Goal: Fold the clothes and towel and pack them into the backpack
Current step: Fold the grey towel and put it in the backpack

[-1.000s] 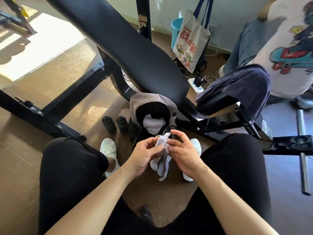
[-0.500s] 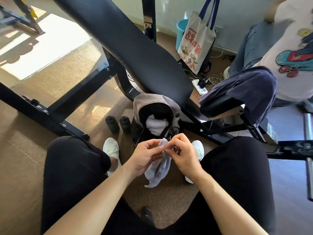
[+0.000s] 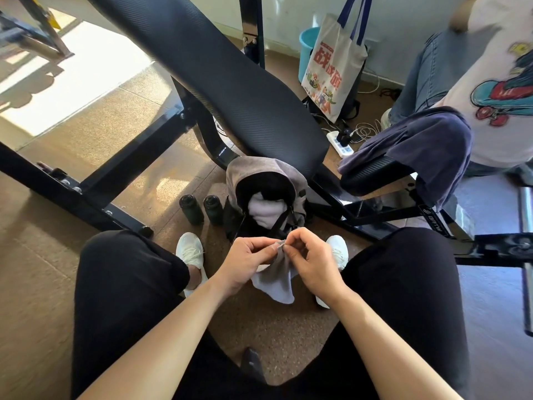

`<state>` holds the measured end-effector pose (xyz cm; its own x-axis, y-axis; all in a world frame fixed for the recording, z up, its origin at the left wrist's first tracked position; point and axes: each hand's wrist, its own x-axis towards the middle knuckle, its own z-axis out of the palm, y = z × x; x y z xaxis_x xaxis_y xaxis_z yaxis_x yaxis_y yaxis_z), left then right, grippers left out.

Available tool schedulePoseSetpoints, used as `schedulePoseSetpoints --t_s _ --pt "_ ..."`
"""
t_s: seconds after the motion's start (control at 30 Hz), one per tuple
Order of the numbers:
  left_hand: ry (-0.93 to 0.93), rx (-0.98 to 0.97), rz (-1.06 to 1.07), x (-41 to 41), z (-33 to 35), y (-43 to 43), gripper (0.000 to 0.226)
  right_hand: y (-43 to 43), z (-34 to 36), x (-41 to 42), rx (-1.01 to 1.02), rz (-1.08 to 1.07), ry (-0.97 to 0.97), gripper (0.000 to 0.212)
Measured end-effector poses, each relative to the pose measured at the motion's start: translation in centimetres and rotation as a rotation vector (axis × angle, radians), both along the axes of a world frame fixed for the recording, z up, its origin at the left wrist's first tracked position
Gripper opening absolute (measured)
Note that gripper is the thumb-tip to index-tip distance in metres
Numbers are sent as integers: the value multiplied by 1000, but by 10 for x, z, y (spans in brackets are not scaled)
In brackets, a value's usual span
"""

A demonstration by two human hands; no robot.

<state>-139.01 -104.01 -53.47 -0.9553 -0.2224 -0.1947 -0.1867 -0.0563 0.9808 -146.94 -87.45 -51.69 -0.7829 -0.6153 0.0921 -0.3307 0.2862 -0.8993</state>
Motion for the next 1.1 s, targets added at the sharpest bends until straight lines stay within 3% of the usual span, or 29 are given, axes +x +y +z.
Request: schedulePoseSetpoints --t_s 0.07,0.17,0.33,0.57,0.8,0.97,1.1 --pt "18 -17 6 0 -1 0 20 -1 -1 -2 16 -10 55 19" --pt "46 -52 8 0 -2 -1 21 1 1 -4 72 51 -50 30" --pt "72 -130 -46 0 -2 1 19 5 6 -11 95 72 -130 10" --pt "93 -317 -58 -2 -17 3 26 15 16 -21 49 30 -132 9" --pt "356 -568 -75 -3 -34 16 24 27 29 -33 -90 8 -183 10" --pt "326 -667 -110 -5 -34 26 44 34 28 -37 -114 24 -198 9" --pt "285 -890 -156 -10 -41 26 30 35 27 -37 -146 11 -236 8"
